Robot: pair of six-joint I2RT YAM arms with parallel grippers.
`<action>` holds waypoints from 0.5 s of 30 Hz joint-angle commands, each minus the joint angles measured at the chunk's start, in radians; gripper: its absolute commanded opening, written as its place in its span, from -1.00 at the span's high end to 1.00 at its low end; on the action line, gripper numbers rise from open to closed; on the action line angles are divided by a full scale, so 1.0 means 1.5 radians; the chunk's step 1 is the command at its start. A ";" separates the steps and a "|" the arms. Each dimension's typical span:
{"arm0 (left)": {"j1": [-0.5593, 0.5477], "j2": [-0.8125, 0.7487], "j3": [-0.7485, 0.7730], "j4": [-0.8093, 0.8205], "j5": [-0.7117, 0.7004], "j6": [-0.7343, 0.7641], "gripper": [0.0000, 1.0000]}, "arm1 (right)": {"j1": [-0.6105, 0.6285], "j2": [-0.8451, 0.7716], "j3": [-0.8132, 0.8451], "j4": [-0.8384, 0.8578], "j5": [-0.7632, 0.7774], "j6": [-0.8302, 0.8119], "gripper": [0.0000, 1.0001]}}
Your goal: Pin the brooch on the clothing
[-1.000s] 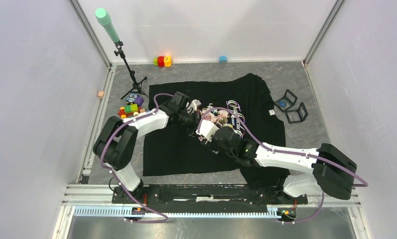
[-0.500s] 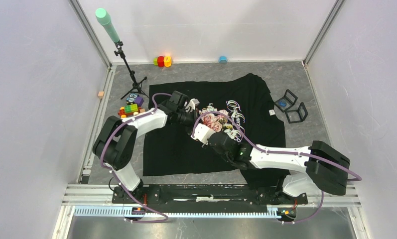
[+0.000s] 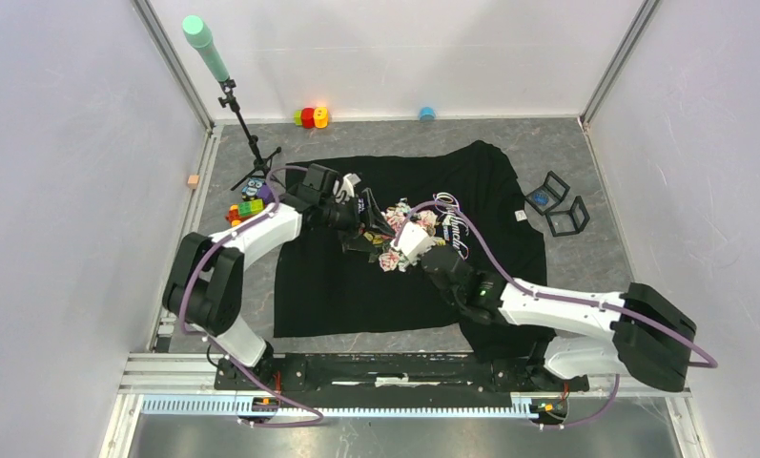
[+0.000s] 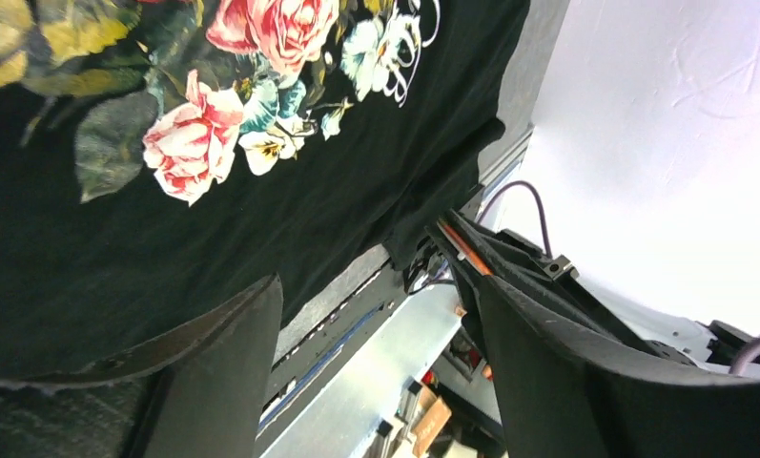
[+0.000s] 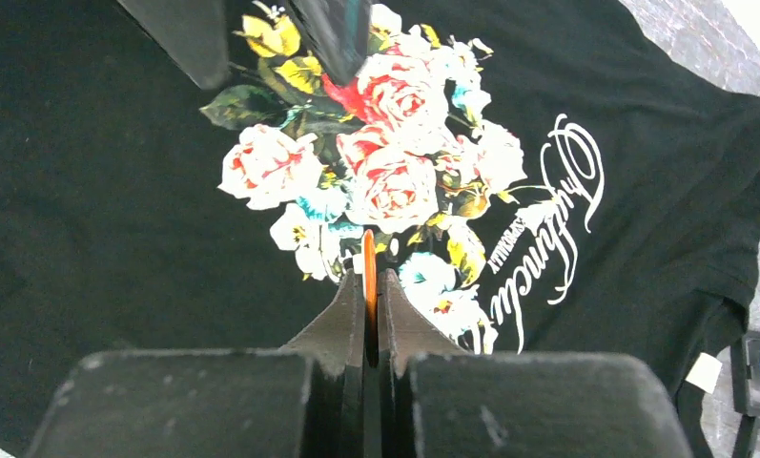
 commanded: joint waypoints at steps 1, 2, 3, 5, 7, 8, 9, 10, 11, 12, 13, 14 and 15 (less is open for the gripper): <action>0.020 -0.065 0.009 0.016 -0.045 0.038 -0.66 | -0.059 -0.066 -0.022 0.047 -0.122 0.053 1.00; 0.020 -0.078 0.004 0.025 -0.053 0.042 -0.67 | -0.077 -0.078 -0.027 0.052 -0.162 0.059 1.00; 0.018 -0.094 -0.002 0.039 -0.059 0.049 -0.68 | -0.097 -0.090 -0.032 0.057 -0.212 0.074 1.00; 0.013 -0.136 -0.017 0.076 -0.064 0.072 -0.69 | -0.140 -0.113 -0.045 0.072 -0.308 0.097 1.00; -0.004 -0.190 -0.030 0.113 -0.075 0.105 -0.72 | -0.178 -0.132 -0.049 0.078 -0.412 0.109 1.00; -0.013 -0.212 -0.032 0.131 -0.075 0.126 -0.75 | -0.192 -0.144 -0.047 0.078 -0.453 0.117 1.00; -0.025 -0.234 -0.030 0.142 -0.071 0.142 -0.77 | -0.203 -0.155 -0.046 0.077 -0.484 0.125 1.00; -0.036 -0.251 -0.025 0.152 -0.058 0.164 -0.79 | -0.214 -0.165 -0.042 0.077 -0.521 0.135 1.00; -0.045 -0.265 -0.021 0.161 -0.034 0.182 -0.80 | -0.223 -0.176 -0.040 0.077 -0.560 0.144 1.00; -0.054 -0.277 -0.015 0.164 -0.015 0.196 -0.81 | -0.233 -0.185 -0.038 0.078 -0.591 0.151 1.00; -0.062 -0.285 -0.011 0.163 0.003 0.212 -0.83 | -0.240 -0.196 -0.034 0.078 -0.627 0.158 1.00; -0.070 -0.293 -0.010 0.162 0.020 0.225 -0.85 | -0.246 -0.203 -0.030 0.077 -0.655 0.165 1.00; -0.075 -0.299 -0.011 0.160 0.035 0.238 -0.86 | -0.249 -0.211 -0.025 0.077 -0.687 0.173 1.00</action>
